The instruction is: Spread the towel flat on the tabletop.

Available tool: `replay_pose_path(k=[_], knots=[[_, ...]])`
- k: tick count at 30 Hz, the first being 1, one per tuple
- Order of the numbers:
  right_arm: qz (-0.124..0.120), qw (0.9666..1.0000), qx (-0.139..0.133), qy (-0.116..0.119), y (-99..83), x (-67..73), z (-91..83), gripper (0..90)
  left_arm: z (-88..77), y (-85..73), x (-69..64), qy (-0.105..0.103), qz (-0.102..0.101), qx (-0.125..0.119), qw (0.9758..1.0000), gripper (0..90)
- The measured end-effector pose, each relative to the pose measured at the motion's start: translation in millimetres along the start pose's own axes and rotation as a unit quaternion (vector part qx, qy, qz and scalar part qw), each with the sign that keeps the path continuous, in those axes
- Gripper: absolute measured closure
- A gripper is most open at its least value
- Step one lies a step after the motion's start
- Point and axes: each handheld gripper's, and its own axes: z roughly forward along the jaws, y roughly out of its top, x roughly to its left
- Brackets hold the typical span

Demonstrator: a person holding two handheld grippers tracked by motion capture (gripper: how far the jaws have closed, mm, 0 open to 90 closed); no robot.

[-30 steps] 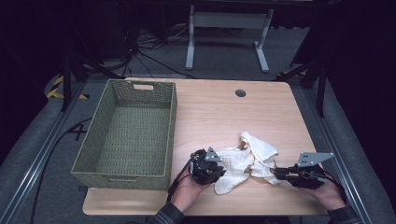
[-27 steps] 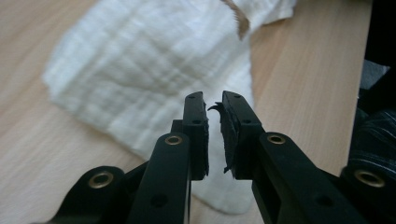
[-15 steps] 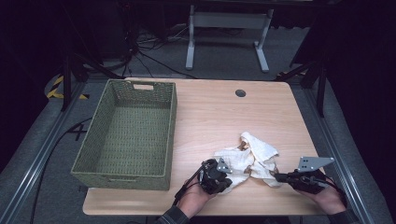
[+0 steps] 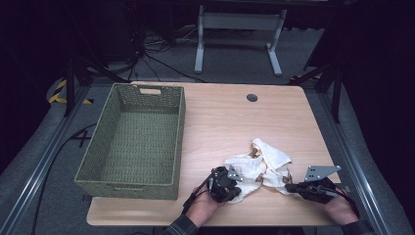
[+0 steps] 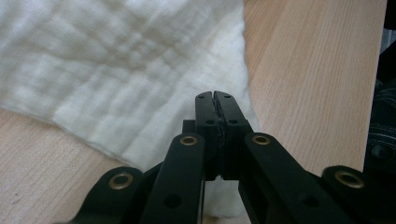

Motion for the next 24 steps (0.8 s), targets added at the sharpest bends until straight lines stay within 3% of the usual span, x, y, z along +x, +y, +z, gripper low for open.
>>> replay_pose_path(k=[13, 16, 17, 18, 20, 24], knots=[[0.021, 0.9997, 0.012, 0.002, -10.6, -9.7, -9.3, 89.6, -14.1, -8.6, 14.4, 0.03, -0.029, 0.01, 0.9991, 89.5], [0.025, 0.9996, 0.014, 0.0, -13.7, -13.3, -12.5, 89.6, -21.5, -12.7, 20.0, 0.047, -0.038, 0.021, 0.998, 89.5], [0.025, 0.9996, 0.013, -0.002, -14.3, -13.9, -13.1, 89.6, -23.5, -14.0, 20.0, 0.056, -0.049, 0.024, 0.997, 89.5], [0.026, 0.9995, 0.014, -0.005, -15.2, -14.6, -14.3, 89.6, -24.1, -14.5, 21.8, 0.059, -0.043, 0.021, 0.9971, 89.5], [0.028, 0.9995, 0.015, -0.006, -15.7, -15.0, -14.8, 89.6, -25.1, -15.1, 22.9, 0.063, -0.047, 0.022, 0.9967, 89.5], [0.023, 0.9996, 0.016, -0.007, -16.3, -14.5, -15.6, 89.7, -25.6, -17.2, 21.5, 0.045, -0.05, 0.02, 0.9976, 89.5]])
